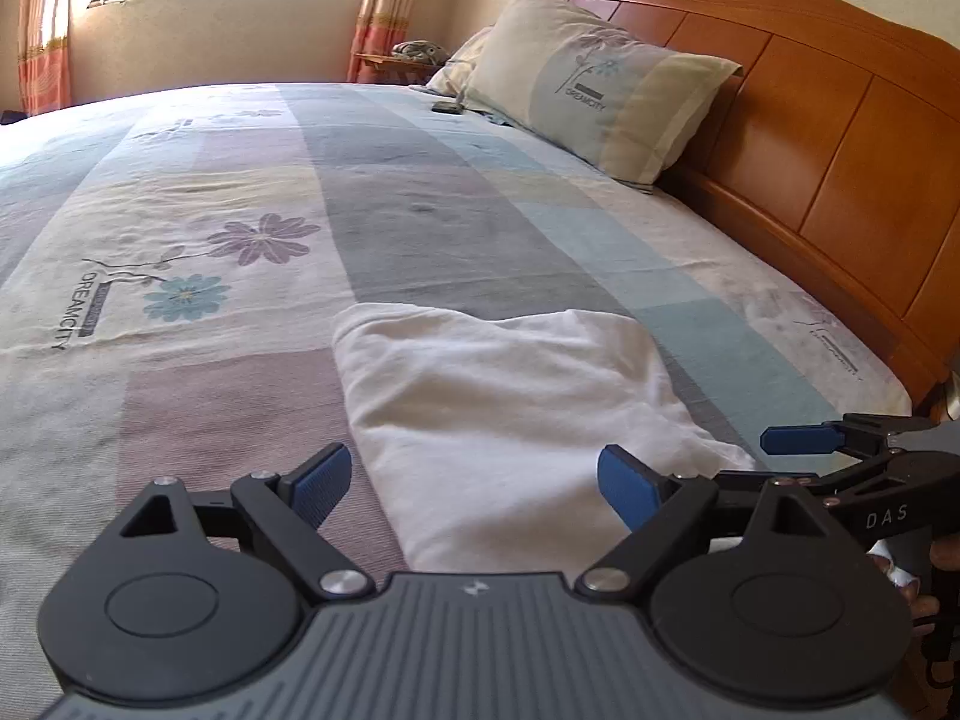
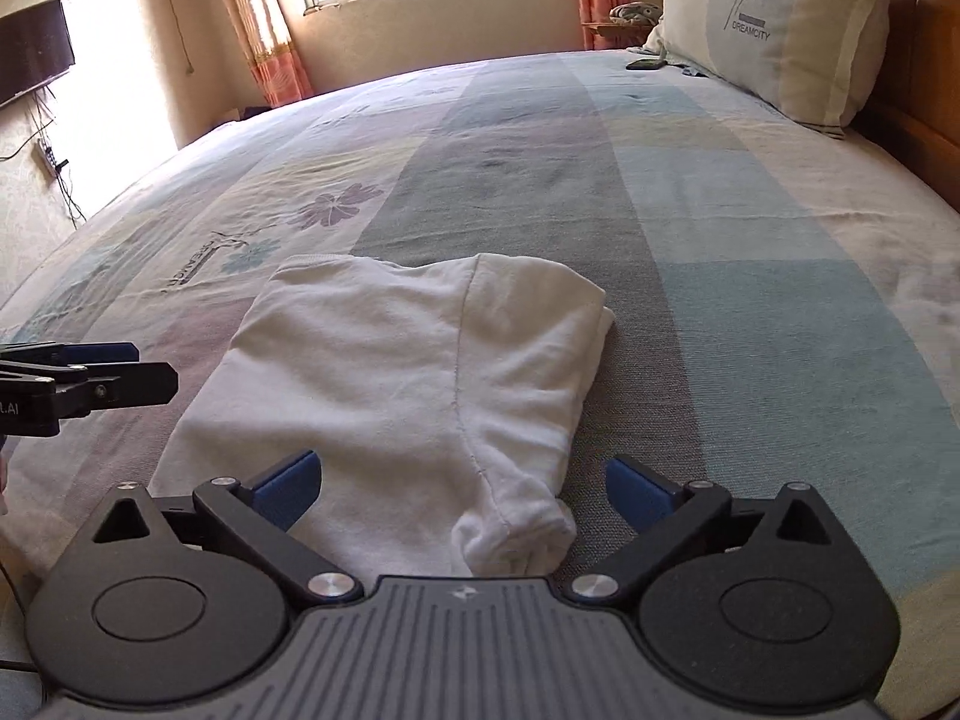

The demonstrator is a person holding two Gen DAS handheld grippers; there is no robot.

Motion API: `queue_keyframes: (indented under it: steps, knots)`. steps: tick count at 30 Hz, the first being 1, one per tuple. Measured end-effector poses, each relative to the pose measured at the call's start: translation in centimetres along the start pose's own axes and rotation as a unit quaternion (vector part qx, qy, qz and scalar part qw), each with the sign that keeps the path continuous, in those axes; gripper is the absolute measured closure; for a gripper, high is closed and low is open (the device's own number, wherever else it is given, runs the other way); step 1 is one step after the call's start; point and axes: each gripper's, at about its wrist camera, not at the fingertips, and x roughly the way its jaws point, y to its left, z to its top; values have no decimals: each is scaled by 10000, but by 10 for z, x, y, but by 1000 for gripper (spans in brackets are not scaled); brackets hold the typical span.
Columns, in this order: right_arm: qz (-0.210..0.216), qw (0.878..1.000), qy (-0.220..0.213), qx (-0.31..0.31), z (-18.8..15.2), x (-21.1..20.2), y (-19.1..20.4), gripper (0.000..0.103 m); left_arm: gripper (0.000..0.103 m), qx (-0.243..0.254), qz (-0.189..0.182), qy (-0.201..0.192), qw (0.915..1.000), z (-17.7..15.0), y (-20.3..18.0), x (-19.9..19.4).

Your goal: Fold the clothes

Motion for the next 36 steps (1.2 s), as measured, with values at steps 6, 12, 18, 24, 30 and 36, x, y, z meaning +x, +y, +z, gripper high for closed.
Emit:
queue_keyframes:
  steps: [6, 12, 18, 24, 30, 36]
  knots:
    - [-206, 9997, -76, 66, -12, -27, -7, 0, 14, 327, -21, 431, 9985, -16, -19, 22]
    - [-261, 9990, -330, 151, -14, -53, -10, 0, 13, 189, -212, 20, 9996, -6, -21, -20]
    - [117, 9990, -423, -68, -8, -51, 13, 0, 13, -113, 259, 141, 9995, -8, -12, -35]
    - [416, 9981, -214, -393, 6, -16, 38, 0, 13, -545, 689, 316, 9956, -14, 11, -42]
    - [409, 9985, 84, -366, 13, 21, 41, 0, 13, -647, 816, 380, 9938, -16, 21, -44]
    - [328, 9991, 211, -156, 5, 29, 34, 0, 13, -693, 799, 450, 9934, -18, 24, -40]
